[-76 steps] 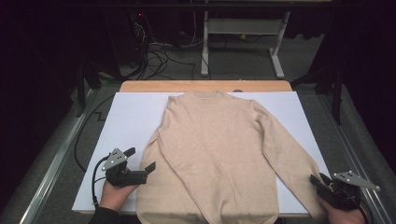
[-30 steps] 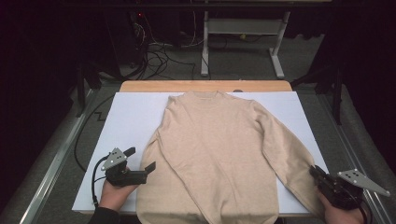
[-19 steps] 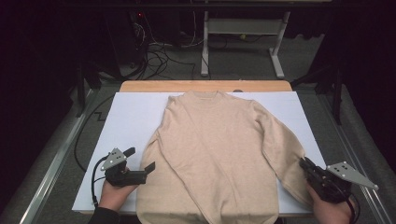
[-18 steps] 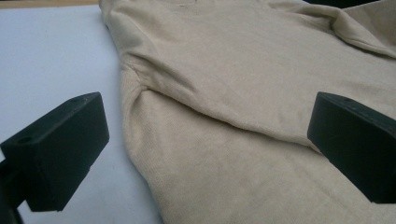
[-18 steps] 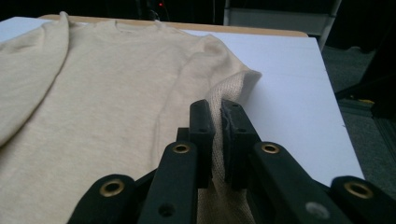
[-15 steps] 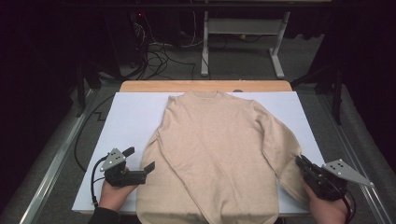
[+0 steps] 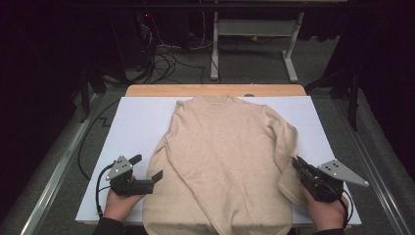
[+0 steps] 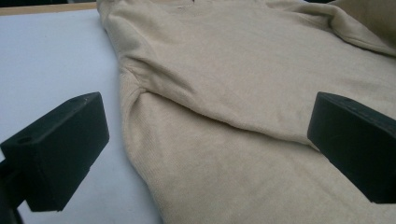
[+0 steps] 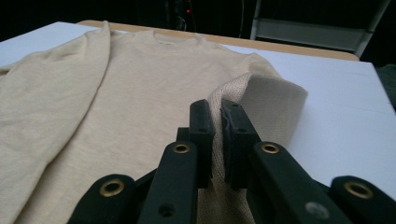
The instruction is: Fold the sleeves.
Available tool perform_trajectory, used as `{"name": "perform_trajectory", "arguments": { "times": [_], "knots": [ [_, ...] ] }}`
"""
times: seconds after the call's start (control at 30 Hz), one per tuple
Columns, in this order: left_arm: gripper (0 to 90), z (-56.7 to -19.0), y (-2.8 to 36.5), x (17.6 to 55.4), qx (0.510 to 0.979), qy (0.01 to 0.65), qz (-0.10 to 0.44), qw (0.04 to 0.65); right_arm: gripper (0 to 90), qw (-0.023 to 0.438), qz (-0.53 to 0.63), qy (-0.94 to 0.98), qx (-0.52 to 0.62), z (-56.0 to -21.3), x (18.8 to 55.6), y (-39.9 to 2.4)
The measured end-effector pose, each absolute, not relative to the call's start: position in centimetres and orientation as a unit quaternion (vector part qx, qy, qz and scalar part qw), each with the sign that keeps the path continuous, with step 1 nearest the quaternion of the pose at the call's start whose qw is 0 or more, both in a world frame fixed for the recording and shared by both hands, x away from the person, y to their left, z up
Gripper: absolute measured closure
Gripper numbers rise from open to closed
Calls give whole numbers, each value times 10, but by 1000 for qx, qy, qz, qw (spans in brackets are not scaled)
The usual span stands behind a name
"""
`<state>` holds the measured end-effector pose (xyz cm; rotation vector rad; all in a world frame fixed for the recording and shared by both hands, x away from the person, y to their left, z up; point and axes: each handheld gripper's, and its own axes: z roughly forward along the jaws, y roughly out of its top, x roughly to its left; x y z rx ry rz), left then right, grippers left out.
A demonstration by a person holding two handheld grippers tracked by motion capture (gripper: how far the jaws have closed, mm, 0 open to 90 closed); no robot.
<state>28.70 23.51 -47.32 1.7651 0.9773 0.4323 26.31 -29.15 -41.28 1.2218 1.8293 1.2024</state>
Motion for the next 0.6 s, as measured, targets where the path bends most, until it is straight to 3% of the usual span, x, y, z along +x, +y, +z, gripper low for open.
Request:
{"name": "perform_trajectory", "arguments": {
  "times": [0.6],
  "knots": [
    [0, -475, 235, 288, 736, 405, 177, 512, 848, 301, 466, 712, 430, -407, 281, -242]
  ]
}}
